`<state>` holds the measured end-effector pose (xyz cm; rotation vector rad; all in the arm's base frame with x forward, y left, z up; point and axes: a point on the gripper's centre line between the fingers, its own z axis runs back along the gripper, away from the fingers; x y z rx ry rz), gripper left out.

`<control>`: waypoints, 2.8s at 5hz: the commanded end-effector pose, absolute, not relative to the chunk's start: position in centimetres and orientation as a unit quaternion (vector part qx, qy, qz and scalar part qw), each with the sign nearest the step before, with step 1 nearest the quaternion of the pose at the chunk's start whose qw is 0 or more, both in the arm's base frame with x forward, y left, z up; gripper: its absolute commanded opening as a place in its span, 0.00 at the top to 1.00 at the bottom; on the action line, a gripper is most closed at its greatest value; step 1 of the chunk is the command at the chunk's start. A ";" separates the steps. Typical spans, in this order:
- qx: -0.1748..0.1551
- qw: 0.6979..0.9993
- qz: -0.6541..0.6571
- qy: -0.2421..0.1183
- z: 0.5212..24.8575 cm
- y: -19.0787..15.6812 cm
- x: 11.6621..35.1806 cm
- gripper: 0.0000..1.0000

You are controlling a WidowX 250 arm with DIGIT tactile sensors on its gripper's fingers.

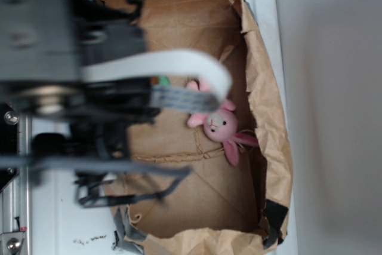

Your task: Grab the green ball.

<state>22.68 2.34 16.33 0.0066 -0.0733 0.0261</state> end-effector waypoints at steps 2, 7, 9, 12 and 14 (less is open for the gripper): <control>0.011 0.996 0.015 -0.082 15.2 3.4 27.1 0.00; 0.041 0.993 0.044 -0.099 11.0 5.4 27.6 0.00; 0.041 0.993 0.044 -0.099 11.0 5.4 27.6 0.00; 0.037 0.993 0.032 -0.106 10.5 5.4 28.1 0.00; 0.043 0.993 0.034 -0.101 10.1 5.9 28.5 0.00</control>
